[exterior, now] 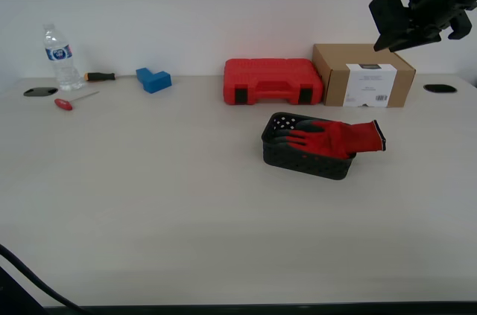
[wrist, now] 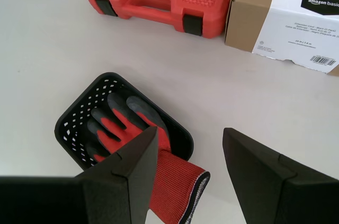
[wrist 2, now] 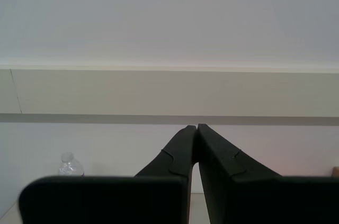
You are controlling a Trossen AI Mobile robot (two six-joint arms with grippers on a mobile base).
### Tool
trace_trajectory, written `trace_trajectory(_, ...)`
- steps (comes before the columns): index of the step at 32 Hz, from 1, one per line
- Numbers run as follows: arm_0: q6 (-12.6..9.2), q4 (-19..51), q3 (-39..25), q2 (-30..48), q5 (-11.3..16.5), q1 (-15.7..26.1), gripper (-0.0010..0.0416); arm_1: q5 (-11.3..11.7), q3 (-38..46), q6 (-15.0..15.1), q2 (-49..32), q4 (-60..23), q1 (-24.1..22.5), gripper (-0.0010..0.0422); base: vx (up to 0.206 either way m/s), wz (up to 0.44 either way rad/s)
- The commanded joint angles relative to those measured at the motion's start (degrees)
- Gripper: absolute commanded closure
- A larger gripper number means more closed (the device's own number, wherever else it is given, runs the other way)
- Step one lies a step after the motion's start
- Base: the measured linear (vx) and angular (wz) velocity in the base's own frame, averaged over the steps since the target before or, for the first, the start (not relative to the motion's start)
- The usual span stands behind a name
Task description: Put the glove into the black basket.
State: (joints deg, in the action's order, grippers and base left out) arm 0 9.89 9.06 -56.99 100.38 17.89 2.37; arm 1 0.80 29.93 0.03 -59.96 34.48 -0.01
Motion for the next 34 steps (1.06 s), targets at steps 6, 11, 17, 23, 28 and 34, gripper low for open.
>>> trace_trajectory(6,0.1,0.0,0.0,0.0,0.0,0.0,0.0236,0.0,0.1,0.0,0.0,0.3,0.0,0.0412,0.0,0.0)
trace_trajectory(11,0.2,0.0,0.0,0.0,0.0,0.0,0.0236,0.0,0.1,0.0,0.0,0.3,0.0,0.0412,0.0,0.0)
trace_trajectory(17,0.2,0.0,0.0,0.0,0.0,0.0,0.0236,0.0,0.1,0.0,0.0,0.3,0.0,0.0412,0.0,0.0)
trace_trajectory(23,0.2,0.0,0.0,0.0,0.0,0.0,0.0236,0.0,0.1,0.0,0.0,0.3,0.0,0.0412,0.0,0.0)
trace_trajectory(28,0.1,0.0,0.0,0.0,0.0,0.0,0.0236,0.0,0.1,0.0,0.0,0.3,0.0,0.0412,0.0,0.0)
trace_trajectory(34,0.1,0.0,0.0,0.0,0.0,0.0,0.0236,0.0,0.1,0.0,0.0,0.3,0.0,0.0412,0.0,0.0)
